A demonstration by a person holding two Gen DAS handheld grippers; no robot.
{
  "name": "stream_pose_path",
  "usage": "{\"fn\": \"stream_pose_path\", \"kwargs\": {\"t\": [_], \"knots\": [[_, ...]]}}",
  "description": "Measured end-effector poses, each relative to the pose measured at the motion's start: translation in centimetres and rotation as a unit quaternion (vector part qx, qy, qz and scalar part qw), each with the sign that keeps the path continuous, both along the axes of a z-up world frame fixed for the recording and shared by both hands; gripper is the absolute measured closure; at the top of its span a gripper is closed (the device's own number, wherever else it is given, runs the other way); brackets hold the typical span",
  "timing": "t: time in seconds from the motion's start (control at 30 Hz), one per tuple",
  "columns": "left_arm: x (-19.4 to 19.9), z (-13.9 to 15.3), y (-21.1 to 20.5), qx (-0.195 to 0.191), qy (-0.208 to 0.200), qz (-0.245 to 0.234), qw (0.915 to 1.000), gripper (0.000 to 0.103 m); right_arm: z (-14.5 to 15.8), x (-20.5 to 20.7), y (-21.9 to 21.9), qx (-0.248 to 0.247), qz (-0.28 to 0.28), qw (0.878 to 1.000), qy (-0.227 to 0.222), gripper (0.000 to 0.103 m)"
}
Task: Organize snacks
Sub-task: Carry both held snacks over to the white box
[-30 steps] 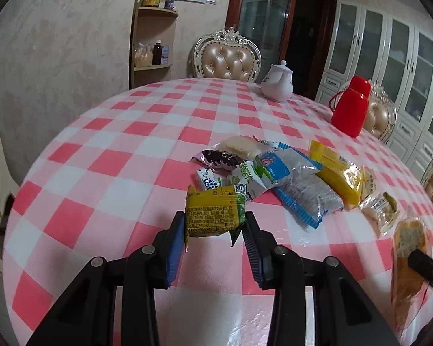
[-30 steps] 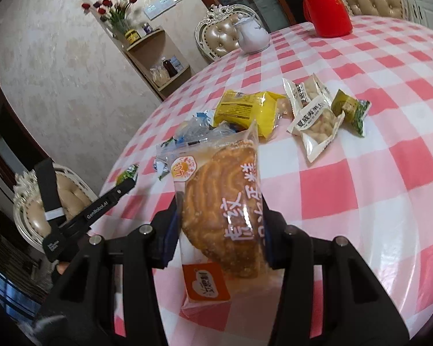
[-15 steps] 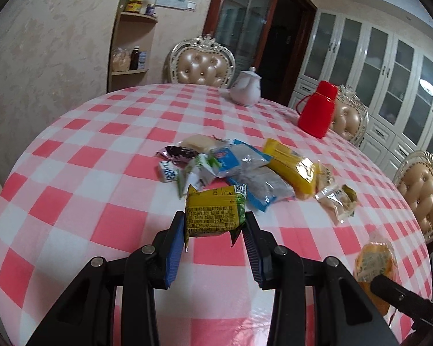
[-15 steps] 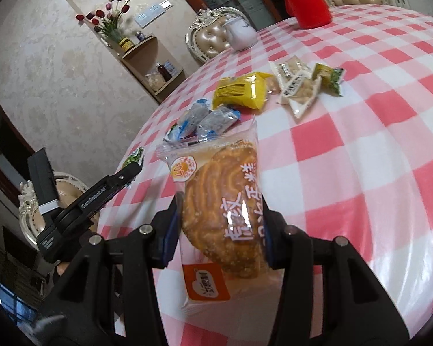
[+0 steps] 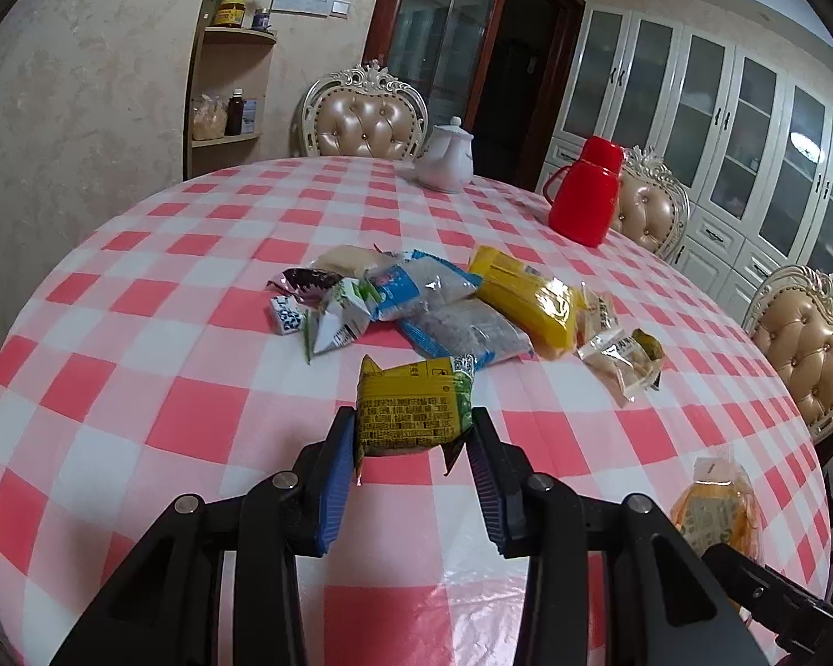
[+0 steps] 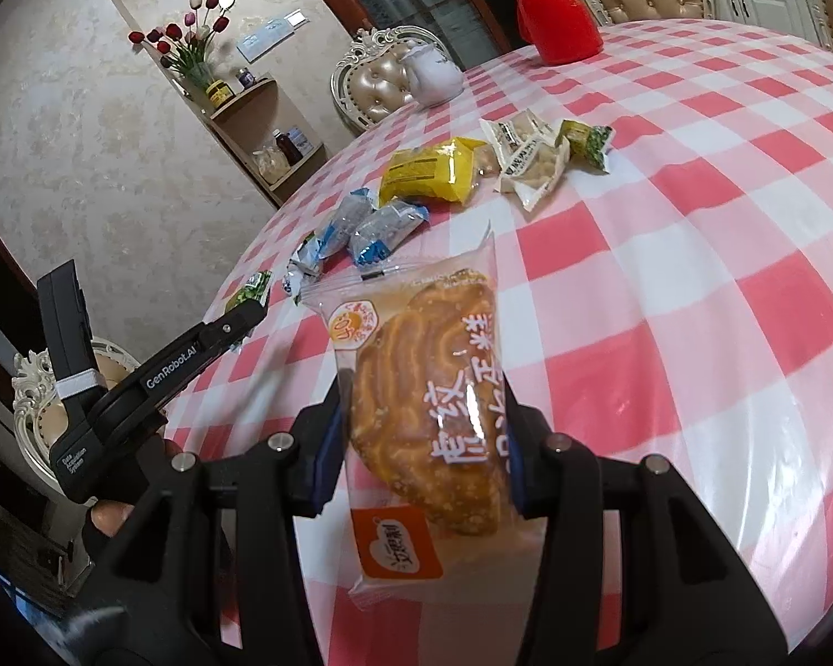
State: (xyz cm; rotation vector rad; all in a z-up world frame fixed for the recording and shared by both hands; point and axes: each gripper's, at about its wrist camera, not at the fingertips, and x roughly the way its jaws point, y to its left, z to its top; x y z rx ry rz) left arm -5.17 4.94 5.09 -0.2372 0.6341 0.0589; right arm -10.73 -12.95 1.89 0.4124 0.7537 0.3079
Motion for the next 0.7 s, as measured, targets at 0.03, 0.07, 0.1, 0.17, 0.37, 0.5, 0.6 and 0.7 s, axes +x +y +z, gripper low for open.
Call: {"fn": "stream_pose_path", "kwargs": {"t": [0.03,0.07,0.1,0.17,0.37,0.5,0.6,0.7], "knots": [[-0.1,0.0,-0.1,-0.001,0.001,-0.002,1.0000,0.062,0.0,-0.2,-0.1,0.001,-0.002,1.000,0.001,0.053],[-0.2,-0.1,-0.3,-0.002,0.001,-0.005,1.0000,0.062,0.0,-0.3,-0.1,0.002,-0.004,1.000,0.001,0.053],[-0.3,-0.1,-0.5,-0.002,0.002,-0.006,1.0000,0.062,0.1,-0.6,-0.2,0.002,-0.006,1.000,0.000,0.053],[-0.6,-0.1,-1.1,-0.005,0.002,-0.014,0.9999,0.062,0.7,-1.2,-0.3,-0.003,-0.008,1.000,-0.006,0.053],[-1.7,-0.3,-4.1,-0.010,0.003,-0.053,0.9985,0.062,2.4,-2.8,-0.9,-0.033,-0.034,0.999,-0.018,0.053],[-2.3,-0.6,-6.1,-0.010,0.010,-0.077,0.9969,0.062,2.9,-3.9,-2.3,-0.039,-0.055,0.998,-0.016,0.053],[-2.6,-0.7,-7.2,-0.008,0.014,-0.089,0.9959,0.062,3.2,-4.9,-3.4,-0.038,-0.070,0.997,-0.018,0.053],[-3.0,-0.7,-8.4,-0.008,0.014,-0.099,0.9949,0.062,3.5,-6.2,-4.6,-0.032,-0.085,0.996,-0.019,0.053]]}}
